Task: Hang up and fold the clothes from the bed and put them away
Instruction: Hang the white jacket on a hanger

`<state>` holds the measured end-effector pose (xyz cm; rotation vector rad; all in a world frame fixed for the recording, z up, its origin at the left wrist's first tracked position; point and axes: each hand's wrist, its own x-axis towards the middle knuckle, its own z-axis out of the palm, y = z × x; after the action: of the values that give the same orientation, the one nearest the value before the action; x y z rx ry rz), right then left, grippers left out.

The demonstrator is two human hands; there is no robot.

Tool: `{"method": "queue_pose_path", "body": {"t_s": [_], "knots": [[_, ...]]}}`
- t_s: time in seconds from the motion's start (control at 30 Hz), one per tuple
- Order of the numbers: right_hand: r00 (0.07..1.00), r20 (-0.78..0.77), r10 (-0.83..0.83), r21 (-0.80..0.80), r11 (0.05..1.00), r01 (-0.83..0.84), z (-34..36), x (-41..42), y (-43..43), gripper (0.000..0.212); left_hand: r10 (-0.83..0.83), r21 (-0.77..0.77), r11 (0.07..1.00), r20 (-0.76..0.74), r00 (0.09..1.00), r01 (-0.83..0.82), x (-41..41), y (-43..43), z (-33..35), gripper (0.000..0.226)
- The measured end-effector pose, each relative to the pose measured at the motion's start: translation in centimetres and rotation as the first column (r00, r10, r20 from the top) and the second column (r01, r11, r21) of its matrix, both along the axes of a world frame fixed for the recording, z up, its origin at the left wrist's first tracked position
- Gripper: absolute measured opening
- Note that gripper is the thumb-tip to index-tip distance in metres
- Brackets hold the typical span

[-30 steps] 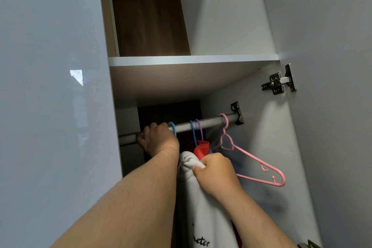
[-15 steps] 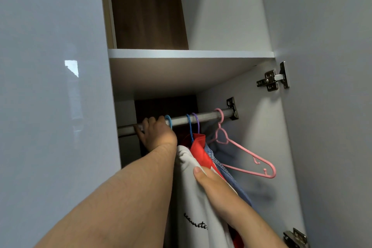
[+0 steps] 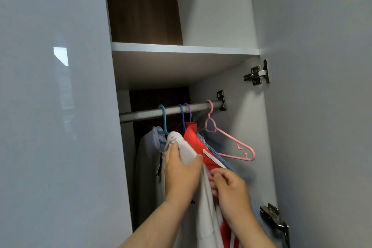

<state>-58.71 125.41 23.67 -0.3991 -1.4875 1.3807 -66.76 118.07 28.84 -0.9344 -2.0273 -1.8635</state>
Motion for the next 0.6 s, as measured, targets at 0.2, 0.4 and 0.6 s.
{"method": "queue_pose_path", "body": {"t_s": [0.2,0.4,0.6], "knots": [[0.957,0.057,-0.283,-0.084,0.954,0.287,-3.4,2.0,-1.0,0.019,0.028,-0.189,0.981,-0.048,0.998,-0.036,1.4,-2.0,-5.1,0.056],[0.86,0.37,-0.352,0.139,0.936,0.323,-6.2,4.1,-1.1,0.041,-0.008,-0.315,0.949,-0.023,1.0,0.001,2.5,-3.1,-8.9,0.026],[0.826,0.465,-0.318,0.144,0.948,0.284,-5.6,3.8,-1.5,0.023,-0.127,-0.407,0.899,0.116,0.985,0.163,3.5,-3.9,-12.8,0.032]]}}
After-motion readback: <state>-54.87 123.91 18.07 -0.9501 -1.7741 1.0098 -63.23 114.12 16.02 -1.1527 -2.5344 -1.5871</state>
